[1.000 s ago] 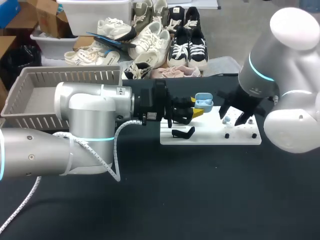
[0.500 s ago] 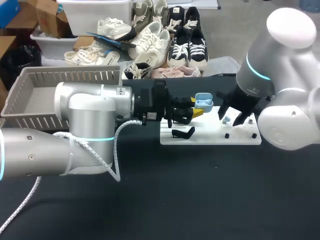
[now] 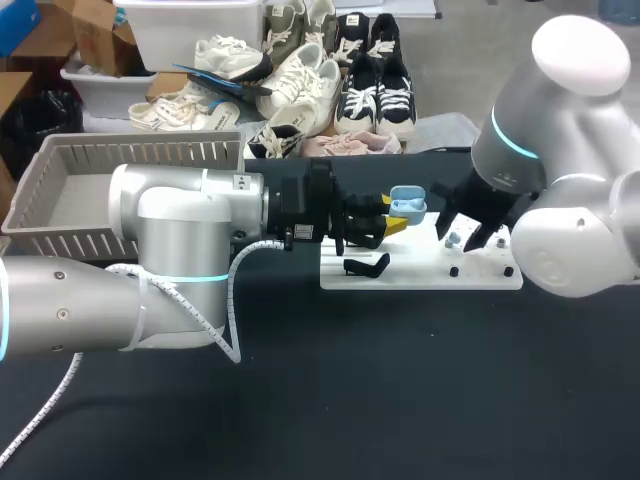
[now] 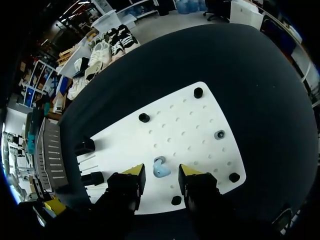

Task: Pick up each earbud case from the left stands, insert the matching earbuds, close the lid, and place the case in the box.

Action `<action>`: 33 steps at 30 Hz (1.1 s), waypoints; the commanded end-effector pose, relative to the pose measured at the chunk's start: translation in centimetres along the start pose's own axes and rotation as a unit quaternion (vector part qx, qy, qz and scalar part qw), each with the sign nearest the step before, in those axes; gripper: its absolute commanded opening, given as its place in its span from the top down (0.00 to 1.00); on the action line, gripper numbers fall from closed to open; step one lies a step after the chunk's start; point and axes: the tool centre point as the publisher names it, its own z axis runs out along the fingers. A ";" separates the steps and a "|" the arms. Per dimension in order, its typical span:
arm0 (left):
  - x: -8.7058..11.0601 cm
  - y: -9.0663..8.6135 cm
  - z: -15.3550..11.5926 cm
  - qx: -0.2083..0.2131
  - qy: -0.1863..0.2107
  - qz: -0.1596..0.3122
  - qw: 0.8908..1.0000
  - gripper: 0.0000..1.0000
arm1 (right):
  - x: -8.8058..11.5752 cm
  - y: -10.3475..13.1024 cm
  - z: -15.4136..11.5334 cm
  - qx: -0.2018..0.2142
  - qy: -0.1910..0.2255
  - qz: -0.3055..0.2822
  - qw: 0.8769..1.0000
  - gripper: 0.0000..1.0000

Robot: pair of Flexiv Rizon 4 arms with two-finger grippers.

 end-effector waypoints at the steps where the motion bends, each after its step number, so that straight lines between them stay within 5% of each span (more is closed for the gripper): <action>1: 0.0 -0.1 0.0 -0.003 0.000 0.001 1.000 1.00 | -0.1 0.2 0.3 0.001 0.002 0.002 1.000 0.61; 14: 0.0 -0.1 0.0 -0.003 0.000 0.001 1.000 1.00 | -0.1 0.2 0.2 0.000 0.003 0.002 1.000 0.67; 33: 0.0 -0.1 0.0 -0.003 0.000 0.001 1.000 1.00 | 0.2 0.2 0.4 0.001 0.006 0.005 1.000 0.95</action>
